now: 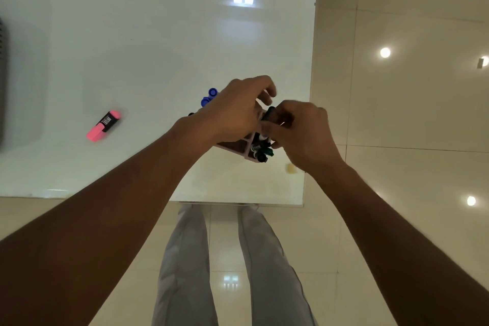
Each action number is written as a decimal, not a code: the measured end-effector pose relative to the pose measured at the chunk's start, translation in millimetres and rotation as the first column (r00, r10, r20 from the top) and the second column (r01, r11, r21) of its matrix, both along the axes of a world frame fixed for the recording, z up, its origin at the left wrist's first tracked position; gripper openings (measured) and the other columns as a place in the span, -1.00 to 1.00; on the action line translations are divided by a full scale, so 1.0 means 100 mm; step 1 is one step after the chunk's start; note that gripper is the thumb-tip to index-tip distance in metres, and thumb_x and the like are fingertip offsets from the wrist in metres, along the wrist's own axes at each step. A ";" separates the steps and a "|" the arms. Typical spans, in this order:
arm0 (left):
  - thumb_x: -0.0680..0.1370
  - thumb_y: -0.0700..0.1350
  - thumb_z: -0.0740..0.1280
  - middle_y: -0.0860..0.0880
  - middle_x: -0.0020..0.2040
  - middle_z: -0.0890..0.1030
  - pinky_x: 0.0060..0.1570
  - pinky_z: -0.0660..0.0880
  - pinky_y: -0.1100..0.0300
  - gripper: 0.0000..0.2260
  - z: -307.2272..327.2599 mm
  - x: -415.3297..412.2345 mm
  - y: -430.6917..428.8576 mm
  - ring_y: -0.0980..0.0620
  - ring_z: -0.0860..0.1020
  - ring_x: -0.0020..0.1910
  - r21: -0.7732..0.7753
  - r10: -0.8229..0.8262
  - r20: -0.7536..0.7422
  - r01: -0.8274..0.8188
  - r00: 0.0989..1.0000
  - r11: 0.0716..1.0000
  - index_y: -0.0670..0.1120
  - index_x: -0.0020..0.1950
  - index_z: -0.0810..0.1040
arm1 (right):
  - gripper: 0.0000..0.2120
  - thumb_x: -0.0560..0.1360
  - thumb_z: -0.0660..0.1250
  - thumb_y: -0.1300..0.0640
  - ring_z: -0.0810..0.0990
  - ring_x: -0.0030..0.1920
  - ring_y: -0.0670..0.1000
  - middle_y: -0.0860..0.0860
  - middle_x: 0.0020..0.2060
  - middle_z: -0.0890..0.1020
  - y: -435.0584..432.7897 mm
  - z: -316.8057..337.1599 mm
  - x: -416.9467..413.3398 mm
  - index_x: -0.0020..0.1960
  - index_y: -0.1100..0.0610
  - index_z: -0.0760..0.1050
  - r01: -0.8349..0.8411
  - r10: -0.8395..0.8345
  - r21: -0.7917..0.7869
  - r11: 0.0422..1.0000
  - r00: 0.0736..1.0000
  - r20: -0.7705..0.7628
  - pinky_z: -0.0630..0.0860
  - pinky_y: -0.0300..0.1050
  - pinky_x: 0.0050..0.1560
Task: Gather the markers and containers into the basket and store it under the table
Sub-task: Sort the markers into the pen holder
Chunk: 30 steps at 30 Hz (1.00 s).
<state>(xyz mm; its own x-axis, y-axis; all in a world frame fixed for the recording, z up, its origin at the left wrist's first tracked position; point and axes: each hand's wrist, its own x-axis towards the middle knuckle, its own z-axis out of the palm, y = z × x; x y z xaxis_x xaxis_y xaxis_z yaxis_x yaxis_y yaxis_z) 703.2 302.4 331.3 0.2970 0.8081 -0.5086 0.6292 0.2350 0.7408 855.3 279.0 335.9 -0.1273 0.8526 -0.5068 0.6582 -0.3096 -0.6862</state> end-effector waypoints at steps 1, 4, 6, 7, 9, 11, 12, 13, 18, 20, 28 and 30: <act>0.46 -0.36 0.29 0.03 0.13 0.58 -0.05 0.60 0.11 -0.56 0.01 0.02 0.00 0.03 0.62 -0.02 -0.015 -0.049 0.027 0.050 0.998 0.999 0.00 0.27 0.47 | -0.80 0.39 0.53 0.11 0.66 -0.37 0.04 0.07 -0.28 0.66 0.02 0.00 0.01 -0.16 0.23 0.58 0.058 -0.058 -0.011 0.998 0.998 -0.017 0.66 -0.04 -0.27; 0.50 -0.35 0.25 0.02 0.18 0.59 0.11 0.55 0.09 -0.56 -0.02 0.04 0.01 0.06 0.60 0.05 0.016 -0.098 -0.030 0.098 0.995 0.995 -0.02 0.32 0.48 | -0.70 0.38 0.54 0.01 0.66 -0.41 -0.01 0.03 -0.33 0.66 -0.01 0.01 0.08 -0.19 0.25 0.58 0.177 -0.179 -0.054 0.983 0.983 -0.045 0.65 -0.16 -0.35; 0.51 -0.35 0.17 0.03 0.12 0.62 0.11 0.54 0.14 -0.62 0.00 0.01 0.01 0.10 0.59 0.05 0.115 0.023 -0.049 -0.018 0.999 0.993 -0.03 0.23 0.55 | -0.66 0.44 0.47 -0.03 0.67 -0.39 0.03 0.10 -0.34 0.66 -0.13 -0.02 0.14 -0.19 0.27 0.57 0.323 -0.330 -0.087 0.943 0.940 -0.086 0.66 -0.13 -0.34; 0.50 -0.35 0.16 0.03 0.06 0.64 0.09 0.55 0.19 -0.64 0.05 -0.03 0.01 0.11 0.60 0.01 0.204 0.108 -0.017 -0.103 0.994 0.974 -0.05 0.17 0.59 | -0.68 0.48 0.42 -0.01 0.67 -0.37 0.06 0.13 -0.32 0.66 -0.19 -0.06 0.18 -0.17 0.28 0.57 0.406 -0.420 -0.122 0.905 0.900 -0.115 0.66 -0.08 -0.32; 0.46 -0.35 0.16 0.00 -0.05 0.67 0.01 0.55 0.28 -0.68 0.17 -0.14 0.04 0.12 0.63 -0.08 0.358 0.275 0.098 -0.292 0.956 0.887 -0.11 0.05 0.62 | -0.78 0.53 0.33 0.09 0.67 -0.31 0.07 0.15 -0.25 0.65 -0.31 -0.16 0.25 -0.10 0.27 0.57 0.526 -0.563 -0.237 0.817 0.817 -0.128 0.66 -0.04 -0.26; 0.43 -0.33 0.17 0.00 -0.12 0.68 -0.03 0.55 0.29 -0.71 0.18 -0.31 0.07 0.12 0.64 -0.13 0.408 0.465 0.160 -0.487 0.871 0.772 -0.13 -0.02 0.63 | -0.83 0.56 0.28 0.13 0.69 -0.18 0.10 0.18 -0.12 0.66 -0.40 -0.29 0.27 0.00 0.23 0.56 0.547 -0.621 -0.376 0.748 0.777 -0.106 0.67 -0.01 -0.16; 0.42 -0.29 0.17 0.01 -0.14 0.68 -0.03 0.55 0.26 -0.73 0.15 -0.40 0.08 0.11 0.64 -0.14 0.379 0.566 0.162 -0.581 0.808 0.720 -0.11 -0.05 0.63 | -0.82 0.58 0.26 0.12 0.69 -0.09 0.12 0.18 -0.05 0.66 -0.43 -0.35 0.26 0.06 0.20 0.55 0.532 -0.628 -0.437 0.725 0.772 -0.101 0.67 0.01 -0.09; 0.43 -0.23 0.19 0.02 -0.15 0.68 -0.02 0.54 0.22 -0.77 0.08 -0.49 0.07 0.09 0.63 -0.15 0.300 0.667 0.139 -0.673 0.732 0.676 -0.08 -0.10 0.63 | -0.80 0.60 0.24 0.10 0.68 0.00 0.13 0.16 0.01 0.65 -0.44 -0.40 0.22 0.12 0.18 0.55 0.509 -0.626 -0.482 0.713 0.772 -0.110 0.66 0.04 -0.01; 0.60 0.14 0.10 -0.07 -0.06 0.59 0.10 0.46 -0.03 -0.64 -0.23 -0.64 -0.13 -0.09 0.55 -0.05 -0.483 0.777 -0.178 -0.741 0.604 0.466 -0.10 -0.04 0.52 | -0.72 0.63 0.16 0.04 0.59 0.20 0.10 0.06 0.16 0.61 -0.39 -0.45 -0.04 0.25 0.10 0.51 0.459 -0.648 -0.564 0.687 0.737 -0.190 0.55 0.15 0.21; 0.61 0.23 0.04 -0.04 -0.18 0.58 0.14 0.42 -0.07 -0.57 -0.29 -0.65 -0.23 -0.06 0.58 -0.16 -0.614 0.777 -0.128 -0.665 0.616 0.426 -0.07 -0.03 0.50 | -0.74 0.63 0.14 0.06 0.60 0.18 0.10 0.07 0.12 0.64 -0.33 -0.44 -0.10 0.20 0.08 0.54 0.478 -0.682 -0.583 0.657 0.707 -0.189 0.56 0.17 0.20; 0.56 -0.06 0.13 0.11 -0.44 0.42 -0.23 0.29 0.17 -0.84 -0.23 -0.63 -0.08 0.10 0.29 -0.43 -0.651 0.843 0.077 -0.613 0.533 0.448 0.04 -0.08 0.51 | -0.74 0.62 0.16 0.01 0.67 0.00 -0.04 -0.09 -0.14 0.70 0.08 -0.35 -0.26 -0.03 -0.02 0.62 0.407 -0.561 -0.474 0.781 0.790 -0.246 0.61 -0.08 0.02; 0.54 -0.05 0.18 0.09 -0.38 0.39 -0.13 0.31 0.11 -0.86 -0.22 -0.65 0.02 0.07 0.27 -0.37 -0.634 0.854 0.088 -0.632 0.513 0.445 0.04 -0.10 0.52 | -0.76 0.60 0.16 0.02 0.65 0.02 -0.01 -0.08 -0.14 0.68 0.25 -0.35 -0.30 -0.03 -0.02 0.60 0.397 -0.537 -0.456 0.797 0.811 -0.232 0.60 -0.05 0.05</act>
<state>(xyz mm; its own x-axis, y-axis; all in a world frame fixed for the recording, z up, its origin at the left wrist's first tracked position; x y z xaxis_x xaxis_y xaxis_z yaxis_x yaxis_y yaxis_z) 637.8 304.6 309.7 -0.0629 0.4760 -0.8772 -0.2560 0.8418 0.4752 825.5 304.2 301.4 0.0174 0.6069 -0.7946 0.1167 -0.7905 -0.6012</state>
